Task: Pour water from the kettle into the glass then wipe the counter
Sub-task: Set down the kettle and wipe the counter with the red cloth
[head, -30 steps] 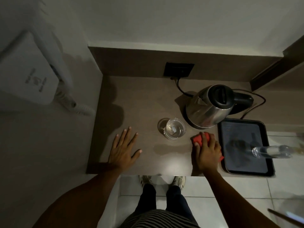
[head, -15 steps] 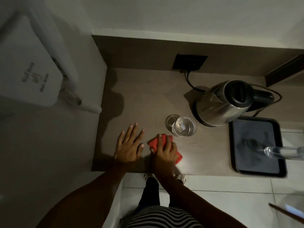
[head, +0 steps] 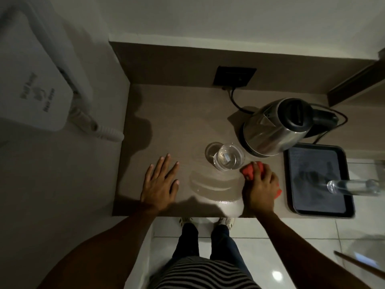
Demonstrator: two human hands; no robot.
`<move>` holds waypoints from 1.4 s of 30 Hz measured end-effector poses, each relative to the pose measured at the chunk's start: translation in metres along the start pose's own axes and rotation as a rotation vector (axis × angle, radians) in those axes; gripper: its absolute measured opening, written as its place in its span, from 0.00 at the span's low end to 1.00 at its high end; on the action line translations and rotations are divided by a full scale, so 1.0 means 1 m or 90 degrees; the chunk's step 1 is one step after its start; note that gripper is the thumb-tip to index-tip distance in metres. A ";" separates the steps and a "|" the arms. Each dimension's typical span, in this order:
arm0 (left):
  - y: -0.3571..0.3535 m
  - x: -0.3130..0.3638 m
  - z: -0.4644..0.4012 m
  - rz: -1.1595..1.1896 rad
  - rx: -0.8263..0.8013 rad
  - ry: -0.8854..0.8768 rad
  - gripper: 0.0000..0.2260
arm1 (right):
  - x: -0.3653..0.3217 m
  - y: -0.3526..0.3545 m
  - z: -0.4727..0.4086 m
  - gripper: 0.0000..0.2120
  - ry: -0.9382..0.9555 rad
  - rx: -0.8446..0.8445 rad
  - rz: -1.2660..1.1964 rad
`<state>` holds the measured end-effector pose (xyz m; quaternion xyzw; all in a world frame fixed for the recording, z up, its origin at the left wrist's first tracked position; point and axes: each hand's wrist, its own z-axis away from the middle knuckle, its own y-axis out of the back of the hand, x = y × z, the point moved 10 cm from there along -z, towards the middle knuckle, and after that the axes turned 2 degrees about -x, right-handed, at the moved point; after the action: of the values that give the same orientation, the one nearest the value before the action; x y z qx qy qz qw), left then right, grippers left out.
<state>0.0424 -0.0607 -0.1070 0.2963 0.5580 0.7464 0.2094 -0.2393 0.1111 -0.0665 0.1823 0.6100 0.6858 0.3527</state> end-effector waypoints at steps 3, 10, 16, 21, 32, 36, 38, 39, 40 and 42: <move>-0.001 -0.001 0.000 -0.001 -0.009 0.003 0.29 | -0.014 -0.003 0.017 0.33 -0.095 0.050 -0.049; 0.004 0.004 -0.001 0.014 -0.015 0.002 0.28 | -0.134 -0.055 0.084 0.39 0.067 -0.115 -0.059; 0.017 0.007 0.004 0.016 0.032 0.013 0.26 | -0.209 -0.058 0.048 0.36 0.198 -0.142 -0.097; 0.016 0.005 0.003 0.023 0.011 0.014 0.28 | -0.162 -0.055 0.068 0.36 0.281 -0.150 -0.064; 0.012 0.003 0.003 0.012 -0.023 0.029 0.29 | 0.018 0.015 -0.011 0.31 -0.052 0.064 -0.011; 0.017 0.007 0.002 0.013 -0.026 0.029 0.29 | -0.024 -0.013 0.038 0.31 -0.092 0.034 -0.060; 0.017 0.007 0.002 0.015 -0.036 0.028 0.29 | -0.058 -0.036 0.066 0.36 -0.053 -0.027 -0.079; 0.016 0.008 0.002 0.011 -0.037 0.026 0.30 | -0.082 -0.045 0.078 0.39 -0.017 -0.068 -0.084; 0.017 0.010 0.001 0.008 -0.033 0.024 0.29 | -0.107 -0.053 0.086 0.43 0.027 -0.106 -0.074; 0.019 0.010 0.002 0.011 -0.029 0.027 0.28 | -0.156 -0.058 0.086 0.45 0.107 -0.128 -0.045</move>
<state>0.0364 -0.0586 -0.0859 0.2805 0.5423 0.7669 0.1978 -0.0587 0.0627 -0.0785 0.0665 0.5716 0.7433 0.3412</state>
